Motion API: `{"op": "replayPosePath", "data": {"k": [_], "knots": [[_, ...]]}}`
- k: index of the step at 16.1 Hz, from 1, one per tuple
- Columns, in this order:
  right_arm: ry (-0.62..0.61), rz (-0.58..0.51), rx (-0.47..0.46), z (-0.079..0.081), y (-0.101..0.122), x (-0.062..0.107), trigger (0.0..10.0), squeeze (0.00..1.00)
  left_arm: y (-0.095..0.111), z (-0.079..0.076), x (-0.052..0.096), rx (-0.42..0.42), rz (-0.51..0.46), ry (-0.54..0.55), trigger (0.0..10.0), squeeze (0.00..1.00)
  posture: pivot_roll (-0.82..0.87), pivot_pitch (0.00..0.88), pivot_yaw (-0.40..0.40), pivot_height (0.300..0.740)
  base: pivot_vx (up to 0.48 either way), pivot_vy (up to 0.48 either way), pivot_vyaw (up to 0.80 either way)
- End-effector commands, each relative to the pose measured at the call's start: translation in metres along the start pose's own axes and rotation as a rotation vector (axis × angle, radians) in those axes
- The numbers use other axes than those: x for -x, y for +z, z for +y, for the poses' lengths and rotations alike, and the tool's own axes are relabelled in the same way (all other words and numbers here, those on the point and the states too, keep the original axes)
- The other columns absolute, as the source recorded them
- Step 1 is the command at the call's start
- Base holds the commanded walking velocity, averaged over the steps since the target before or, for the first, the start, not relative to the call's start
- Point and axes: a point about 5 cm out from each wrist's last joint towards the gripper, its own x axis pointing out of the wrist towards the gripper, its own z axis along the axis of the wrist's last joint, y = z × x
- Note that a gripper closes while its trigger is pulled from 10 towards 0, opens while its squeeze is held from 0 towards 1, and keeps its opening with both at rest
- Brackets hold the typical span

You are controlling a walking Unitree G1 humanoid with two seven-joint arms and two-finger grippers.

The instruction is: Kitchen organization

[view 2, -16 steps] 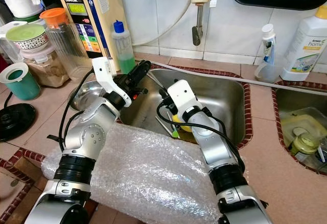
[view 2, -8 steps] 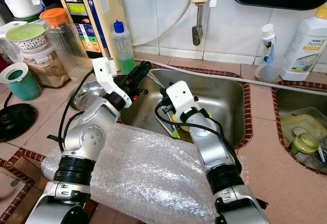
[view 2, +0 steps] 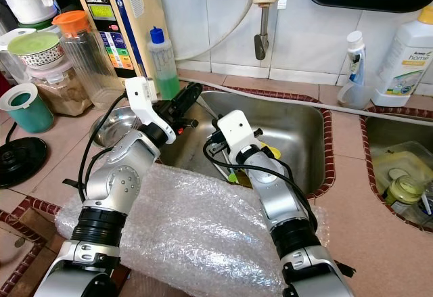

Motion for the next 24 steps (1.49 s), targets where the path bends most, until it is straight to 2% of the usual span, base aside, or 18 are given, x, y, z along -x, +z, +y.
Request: {"op": "replayPosePath", "data": {"k": [1,2,3,8,11,13,17,20,24], "knots": [[-0.053,-0.022,-0.035,-0.01,0.005,-0.001,0.0,0.0,0.003,-0.001,0.002,-0.006,-0.005,-0.009,0.0,0.32,0.07,0.0,0.128,0.74,0.0,0.0,0.0],[-0.056,-0.021,-0.036,-0.01,0.004,-0.001,0.0,0.0,0.002,-0.002,0.002,-0.002,0.002,-0.015,3.8,1.0,0.08,0.0,0.127,0.74,0.0,0.0,0.0],[-0.057,-0.02,-0.035,-0.011,0.004,-0.001,0.0,0.0,0.001,-0.003,0.002,-0.002,0.005,-0.019,10.0,1.0,0.08,0.0,0.127,0.74,0.0,0.0,0.0],[-0.118,0.004,0.002,-0.025,-0.001,0.0,0.0,0.0,0.0,0.001,0.01,-0.006,0.019,-0.009,10.0,1.0,0.09,0.0,0.125,0.74,0.0,0.0,0.0],[-0.138,0.061,0.09,-0.039,-0.012,0.002,0.0,0.0,-0.007,0.009,0.029,-0.023,0.087,-0.022,10.0,1.0,0.1,0.0,0.123,0.74,0.0,0.0,0.0],[-0.146,0.125,0.112,-0.046,-0.024,0.003,0.0,0.0,-0.022,0.014,0.047,-0.049,0.178,-0.04,10.0,1.0,0.1,0.0,0.123,0.74,0.0,0.0,0.0],[-0.153,0.215,0.117,-0.05,-0.038,0.003,0.0,0.0,-0.041,0.023,0.066,-0.108,0.295,-0.028,10.0,1.0,0.12,0.0,0.12,0.74,0.0,0.0,0.0],[-0.156,0.27,0.119,-0.051,-0.045,0.005,0.0,0.0,-0.048,0.028,0.07,-0.133,0.336,-0.016,10.0,1.0,0.13,0.0,0.117,0.74,0.0,0.0,0.0],[-0.164,0.358,0.089,-0.047,-0.06,0.01,0.0,0.0,-0.052,0.026,0.07,-0.173,0.369,-0.031,10.0,1.0,0.13,0.0,0.121,0.74,0.0,0.0,0.0]]}}
